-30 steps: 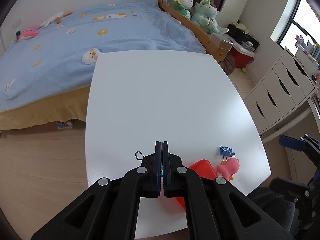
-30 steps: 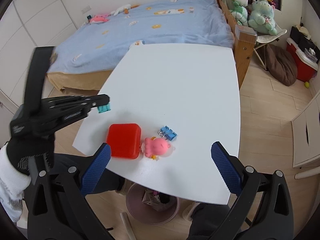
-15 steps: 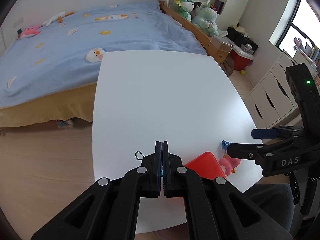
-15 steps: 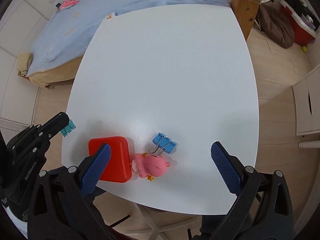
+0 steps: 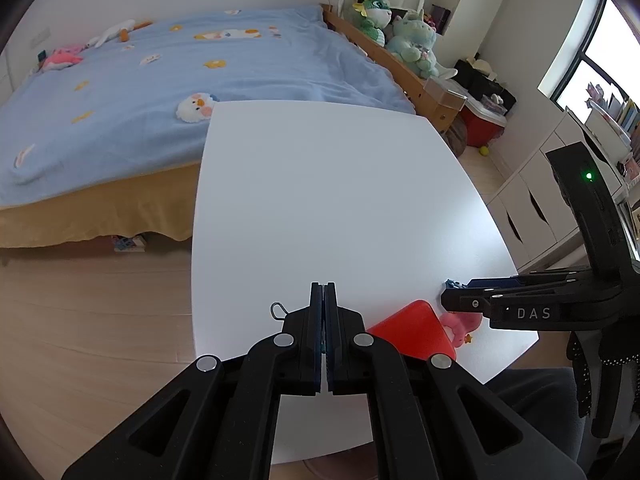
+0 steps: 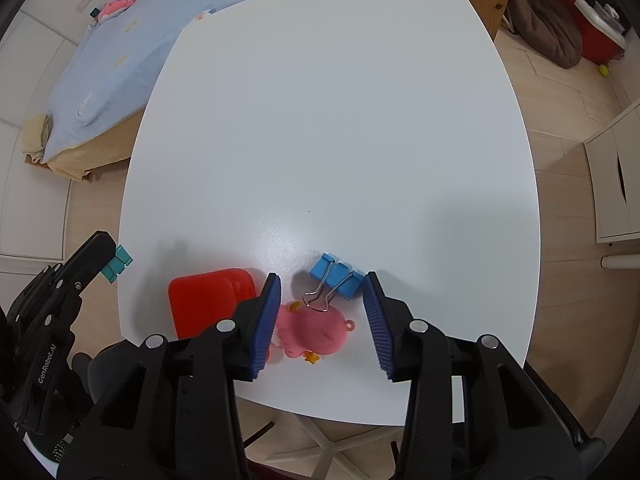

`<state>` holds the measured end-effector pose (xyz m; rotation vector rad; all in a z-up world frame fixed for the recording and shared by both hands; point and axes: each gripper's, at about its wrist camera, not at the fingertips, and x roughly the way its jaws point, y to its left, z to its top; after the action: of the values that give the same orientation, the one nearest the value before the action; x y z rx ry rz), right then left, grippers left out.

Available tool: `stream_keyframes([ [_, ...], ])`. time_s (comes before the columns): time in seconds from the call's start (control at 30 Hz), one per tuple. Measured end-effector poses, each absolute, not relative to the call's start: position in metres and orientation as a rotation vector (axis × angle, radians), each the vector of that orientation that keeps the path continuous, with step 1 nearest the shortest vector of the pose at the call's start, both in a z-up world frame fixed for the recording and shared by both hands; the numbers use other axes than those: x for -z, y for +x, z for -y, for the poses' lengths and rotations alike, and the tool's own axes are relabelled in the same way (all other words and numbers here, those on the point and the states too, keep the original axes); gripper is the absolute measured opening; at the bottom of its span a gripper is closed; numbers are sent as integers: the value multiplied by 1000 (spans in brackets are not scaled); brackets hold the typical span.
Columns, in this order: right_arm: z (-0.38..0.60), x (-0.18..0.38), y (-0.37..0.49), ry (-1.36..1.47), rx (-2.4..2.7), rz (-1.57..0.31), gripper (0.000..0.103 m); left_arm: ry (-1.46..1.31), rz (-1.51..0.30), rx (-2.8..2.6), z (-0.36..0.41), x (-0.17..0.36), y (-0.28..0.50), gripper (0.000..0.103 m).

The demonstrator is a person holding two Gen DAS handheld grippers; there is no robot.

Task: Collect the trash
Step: 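Grasp the blue binder clip with the right tool while the left tool holds the teal clip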

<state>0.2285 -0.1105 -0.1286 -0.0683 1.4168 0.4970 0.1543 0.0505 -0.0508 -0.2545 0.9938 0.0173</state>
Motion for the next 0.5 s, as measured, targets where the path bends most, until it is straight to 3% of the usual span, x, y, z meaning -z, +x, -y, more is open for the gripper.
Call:
stream_keyframes([
  [0.23,106,128,228,-90,-489,-1406,27,-253,-993,-18,-50,50,154,1],
  [0.5,109,124,229,-99,-504,-1368,26,-252,-993,-17,-50,50,153,1],
])
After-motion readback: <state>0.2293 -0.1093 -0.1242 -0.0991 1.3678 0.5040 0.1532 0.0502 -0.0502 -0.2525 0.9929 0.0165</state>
